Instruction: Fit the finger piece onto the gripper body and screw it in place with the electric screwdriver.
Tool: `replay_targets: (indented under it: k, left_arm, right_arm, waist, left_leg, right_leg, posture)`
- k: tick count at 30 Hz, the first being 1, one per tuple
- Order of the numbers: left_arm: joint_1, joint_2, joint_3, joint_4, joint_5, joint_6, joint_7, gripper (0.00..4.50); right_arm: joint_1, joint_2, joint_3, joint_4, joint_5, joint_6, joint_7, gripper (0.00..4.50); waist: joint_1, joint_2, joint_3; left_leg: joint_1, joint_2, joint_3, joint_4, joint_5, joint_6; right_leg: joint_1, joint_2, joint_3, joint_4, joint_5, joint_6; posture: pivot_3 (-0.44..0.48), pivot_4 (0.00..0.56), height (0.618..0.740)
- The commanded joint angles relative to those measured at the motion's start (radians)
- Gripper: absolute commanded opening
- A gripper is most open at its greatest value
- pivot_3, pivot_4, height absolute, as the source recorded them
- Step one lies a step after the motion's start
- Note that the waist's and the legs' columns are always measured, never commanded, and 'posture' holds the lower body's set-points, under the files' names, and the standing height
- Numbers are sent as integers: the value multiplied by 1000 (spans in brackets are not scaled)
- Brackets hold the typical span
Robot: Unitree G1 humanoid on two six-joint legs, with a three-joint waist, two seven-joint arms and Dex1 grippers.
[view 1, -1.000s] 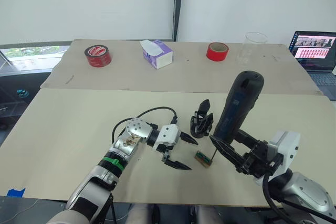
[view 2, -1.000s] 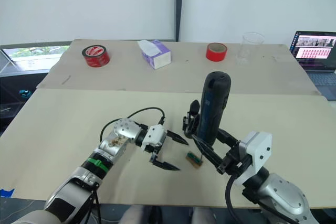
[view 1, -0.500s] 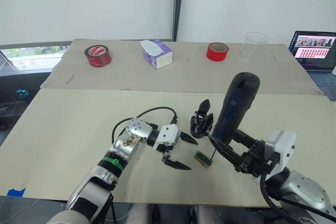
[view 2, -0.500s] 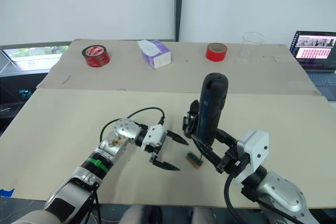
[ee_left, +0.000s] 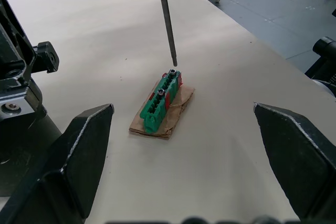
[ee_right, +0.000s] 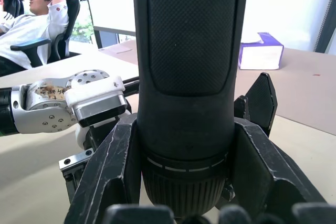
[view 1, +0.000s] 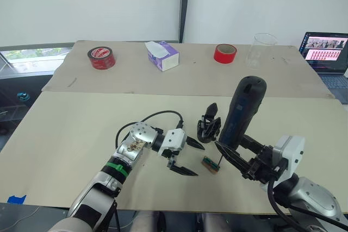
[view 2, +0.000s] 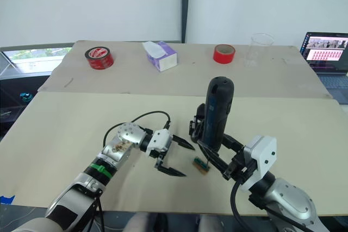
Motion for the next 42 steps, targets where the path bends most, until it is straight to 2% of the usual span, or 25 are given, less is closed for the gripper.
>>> replay_targets:
  k: [1,18,22,42]
  left_arm:
    - [-12,0,15,-20,-10,-12,-2,4500]
    - [-13,2,16,-20,-11,-14,-4,4500]
    - [-13,2,16,-19,-11,-14,-3,4500]
    - [-17,1,20,-4,-8,-25,-6,4500]
  right_arm:
    - [-12,3,-15,-21,2,-44,7,1904]
    - [-21,7,-11,-4,-8,-47,17,1904]
    - [-76,8,25,21,-27,-25,-3,1904]
    - [-92,-19,12,14,-14,1,-22,1904]
  waist:
    - [0,0,0]
    - [0,0,0]
    - [-1,0,0]
    - [0,0,0]
  left_leg:
    - [0,0,0,0,0,0]
    - [0,0,0,0,0,0]
    - [0,0,0,0,0,0]
    - [0,0,0,0,0,0]
  right_leg:
    - [0,0,0,0,0,0]
    - [0,0,0,0,0,0]
    - [0,0,0,0,0,0]
    - [0,0,0,0,0,0]
  posture:
    - [0,150,740]
    - [0,150,740]
    - [0,150,740]
    - [0,150,740]
